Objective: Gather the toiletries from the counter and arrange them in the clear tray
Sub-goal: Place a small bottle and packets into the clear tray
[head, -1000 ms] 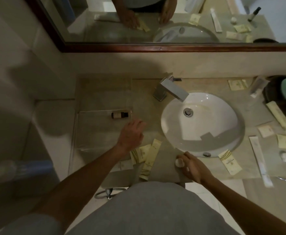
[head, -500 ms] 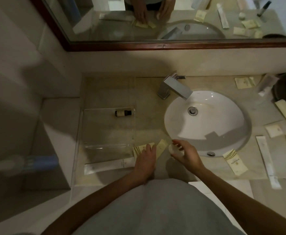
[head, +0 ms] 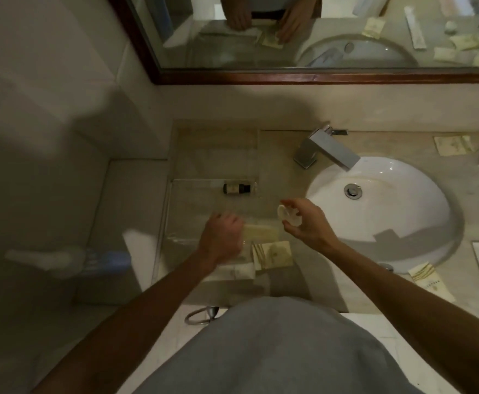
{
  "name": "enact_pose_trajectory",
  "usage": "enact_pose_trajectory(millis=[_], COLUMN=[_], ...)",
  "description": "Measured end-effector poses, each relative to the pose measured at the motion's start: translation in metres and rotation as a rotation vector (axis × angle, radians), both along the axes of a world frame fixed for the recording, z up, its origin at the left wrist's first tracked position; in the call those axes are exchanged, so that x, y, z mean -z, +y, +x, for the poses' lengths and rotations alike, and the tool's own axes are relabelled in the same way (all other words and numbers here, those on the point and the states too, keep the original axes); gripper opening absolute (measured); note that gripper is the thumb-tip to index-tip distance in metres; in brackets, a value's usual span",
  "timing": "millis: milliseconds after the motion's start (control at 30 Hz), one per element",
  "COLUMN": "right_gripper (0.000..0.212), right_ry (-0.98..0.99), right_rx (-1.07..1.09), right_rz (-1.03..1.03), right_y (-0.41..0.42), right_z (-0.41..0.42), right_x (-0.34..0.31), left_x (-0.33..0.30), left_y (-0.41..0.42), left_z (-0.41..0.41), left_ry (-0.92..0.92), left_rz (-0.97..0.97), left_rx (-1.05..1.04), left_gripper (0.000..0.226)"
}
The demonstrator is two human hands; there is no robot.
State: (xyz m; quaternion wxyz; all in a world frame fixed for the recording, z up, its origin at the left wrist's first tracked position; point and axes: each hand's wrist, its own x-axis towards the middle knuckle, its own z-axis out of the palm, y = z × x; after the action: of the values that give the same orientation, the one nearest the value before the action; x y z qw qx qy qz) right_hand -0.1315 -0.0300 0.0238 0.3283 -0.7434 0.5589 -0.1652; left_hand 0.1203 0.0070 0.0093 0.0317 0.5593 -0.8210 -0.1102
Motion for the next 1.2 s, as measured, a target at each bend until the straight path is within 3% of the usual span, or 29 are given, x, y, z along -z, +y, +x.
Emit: enact_pose_trajectory(millis=[133, 233, 400, 567, 867, 1200], right_gripper=[0.048, 0.04, 0.031, 0.022, 0.009, 0.053], right_ry=[0.078, 0.164, 0.313, 0.51, 0.542, 0.451], right_rx=[-0.114, -0.222, -0.316, -0.39, -0.384, -0.324], right_rz=[0.064, 0.077, 0.033, 0.011, 0.157, 0.048], right_y=[-0.007, -0.008, -0.014, -0.02, -0.029, -0.014], right_z=[0.05, 0.079, 0.108, 0.122, 0.127, 0.109], right_x=[0.002, 0.007, 0.014, 0.025, 0.03, 0.031], left_x=[0.009, 0.022, 0.03, 0.022, 0.017, 0.019], left_y=[-0.029, -0.032, -0.025, -0.012, -0.002, 0.003], left_z=[0.053, 0.069, 0.078, 0.094, 0.102, 0.076], left_ry=[-0.082, -0.044, 0.02, 0.056, 0.038, 0.132], left_rz=[0.141, 0.227, 0.19, 0.284, 0.265, 0.122], left_rx=[-0.235, -0.277, -0.252, -0.264, -0.312, -0.38], left_gripper=[0.014, 0.033, 0.038, 0.054, 0.055, 0.044])
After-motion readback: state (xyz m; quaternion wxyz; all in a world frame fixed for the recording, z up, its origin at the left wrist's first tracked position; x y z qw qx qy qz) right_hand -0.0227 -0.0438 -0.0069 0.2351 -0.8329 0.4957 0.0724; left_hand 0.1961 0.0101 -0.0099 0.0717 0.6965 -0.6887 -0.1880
